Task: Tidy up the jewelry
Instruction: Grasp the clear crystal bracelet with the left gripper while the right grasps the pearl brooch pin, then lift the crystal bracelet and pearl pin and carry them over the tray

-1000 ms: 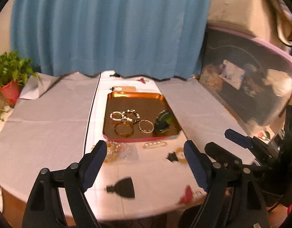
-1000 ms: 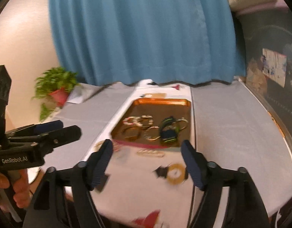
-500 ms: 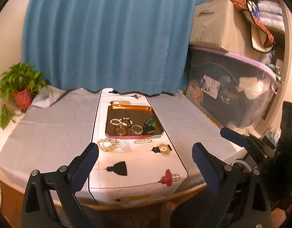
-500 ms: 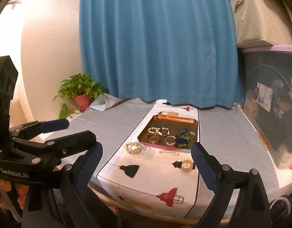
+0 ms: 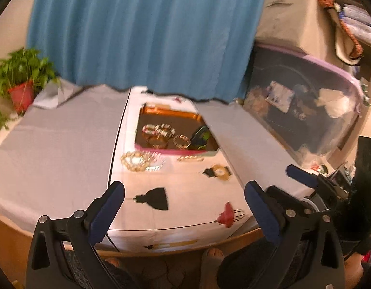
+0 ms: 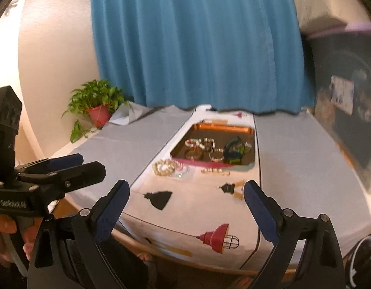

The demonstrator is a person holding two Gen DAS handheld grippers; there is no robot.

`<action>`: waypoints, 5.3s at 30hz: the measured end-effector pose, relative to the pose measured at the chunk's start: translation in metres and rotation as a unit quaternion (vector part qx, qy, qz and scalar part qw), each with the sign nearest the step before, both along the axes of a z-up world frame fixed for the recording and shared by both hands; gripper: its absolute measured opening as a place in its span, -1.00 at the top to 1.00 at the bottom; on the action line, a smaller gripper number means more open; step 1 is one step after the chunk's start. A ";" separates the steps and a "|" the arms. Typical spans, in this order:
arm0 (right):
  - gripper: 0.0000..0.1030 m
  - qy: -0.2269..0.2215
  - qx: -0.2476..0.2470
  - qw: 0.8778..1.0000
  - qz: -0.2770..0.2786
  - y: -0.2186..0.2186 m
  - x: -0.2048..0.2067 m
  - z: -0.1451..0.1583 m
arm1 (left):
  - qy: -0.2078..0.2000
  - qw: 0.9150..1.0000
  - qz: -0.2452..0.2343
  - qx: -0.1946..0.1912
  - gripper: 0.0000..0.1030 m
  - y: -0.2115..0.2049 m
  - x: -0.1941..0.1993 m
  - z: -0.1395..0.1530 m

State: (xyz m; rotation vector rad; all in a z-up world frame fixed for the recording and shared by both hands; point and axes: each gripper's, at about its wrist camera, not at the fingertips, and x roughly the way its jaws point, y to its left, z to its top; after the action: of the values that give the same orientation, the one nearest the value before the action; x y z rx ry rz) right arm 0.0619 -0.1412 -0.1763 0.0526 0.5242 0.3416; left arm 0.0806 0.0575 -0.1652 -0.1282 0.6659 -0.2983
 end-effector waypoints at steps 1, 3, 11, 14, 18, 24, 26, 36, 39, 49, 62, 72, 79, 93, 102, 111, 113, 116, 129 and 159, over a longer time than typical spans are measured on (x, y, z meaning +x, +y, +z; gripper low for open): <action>-0.85 0.005 0.004 1.000 0.004 -0.002 0.005 -0.005 | 0.008 1.000 0.003 0.003 -0.88 0.002 0.007 -0.006; -0.85 0.013 0.009 1.000 0.009 -0.005 0.017 -0.012 | 0.017 1.000 0.002 0.005 -0.86 0.004 0.017 -0.014; -0.75 0.041 -0.009 0.999 0.022 -0.016 0.067 -0.051 | 0.039 0.999 0.016 -0.006 -0.71 0.023 0.075 -0.053; -0.66 0.063 -0.012 0.998 0.023 -0.018 0.090 -0.070 | 0.048 0.999 0.017 -0.001 -0.68 0.026 0.093 -0.064; -0.62 0.084 -0.014 0.996 0.029 -0.019 0.117 -0.091 | 0.052 0.999 0.006 0.011 -0.64 0.023 0.114 -0.080; -0.47 0.103 -0.031 0.993 0.047 -0.016 0.159 -0.112 | 0.062 0.998 -0.018 0.019 -0.52 0.017 0.149 -0.099; -0.43 0.091 -0.050 0.993 0.052 -0.014 0.171 -0.113 | 0.062 0.998 -0.010 0.006 -0.46 0.024 0.160 -0.103; 0.13 0.111 -0.047 0.989 0.090 -0.005 0.221 -0.123 | 0.020 0.996 -0.059 0.066 -0.09 0.011 0.179 -0.113; 0.13 0.115 -0.053 0.988 0.091 -0.005 0.224 -0.127 | 0.019 0.993 -0.073 0.093 -0.09 0.002 0.178 -0.117; 0.13 0.139 -0.076 0.984 0.086 -0.009 0.237 -0.132 | 0.046 0.989 -0.088 0.114 0.52 -0.004 0.182 -0.128; 0.82 0.141 -0.133 0.976 0.097 0.017 0.232 -0.137 | 0.030 0.995 -0.079 0.049 0.92 0.011 0.176 -0.113; 0.93 0.143 -0.092 0.978 0.121 0.010 0.191 -0.136 | 0.052 0.996 -0.067 0.003 0.92 0.027 0.154 -0.111; -0.19 0.136 -0.090 0.983 0.088 0.007 0.233 -0.123 | 0.056 0.995 -0.069 0.046 0.55 0.020 0.152 -0.120; 0.69 0.154 -0.120 0.971 0.136 0.044 0.243 -0.137 | 0.030 0.987 -0.094 0.130 0.42 -0.004 0.155 -0.129; 0.78 0.143 -0.171 0.966 0.134 0.044 0.204 -0.132 | 0.041 0.997 -0.062 0.029 0.94 0.029 0.138 -0.112; 0.74 0.145 -0.112 0.976 0.119 0.018 0.144 -0.136 | 0.090 0.993 -0.043 0.069 0.62 0.020 0.124 -0.128; 0.72 0.148 -0.098 0.977 0.118 0.015 0.147 -0.136 | 0.094 0.993 -0.031 0.067 0.15 0.023 0.127 -0.130; 0.70 0.140 -0.101 0.978 0.120 0.017 0.152 -0.137 | 0.090 0.993 -0.032 0.070 0.07 0.022 0.133 -0.132; 0.78 0.139 -0.107 0.977 0.119 0.025 0.172 -0.136 | 0.123 0.992 -0.025 0.011 0.94 0.042 0.154 -0.132; 0.78 0.046 -0.020 0.998 0.027 0.014 0.044 0.003 | -0.046 0.997 -0.061 -0.006 0.94 -0.020 0.019 0.063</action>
State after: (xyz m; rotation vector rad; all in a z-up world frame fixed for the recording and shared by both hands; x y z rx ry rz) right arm 0.1059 -0.1277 -0.1736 0.0154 0.6250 0.3825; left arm 0.0995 0.0376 -0.1019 -0.0851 0.5809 -0.4238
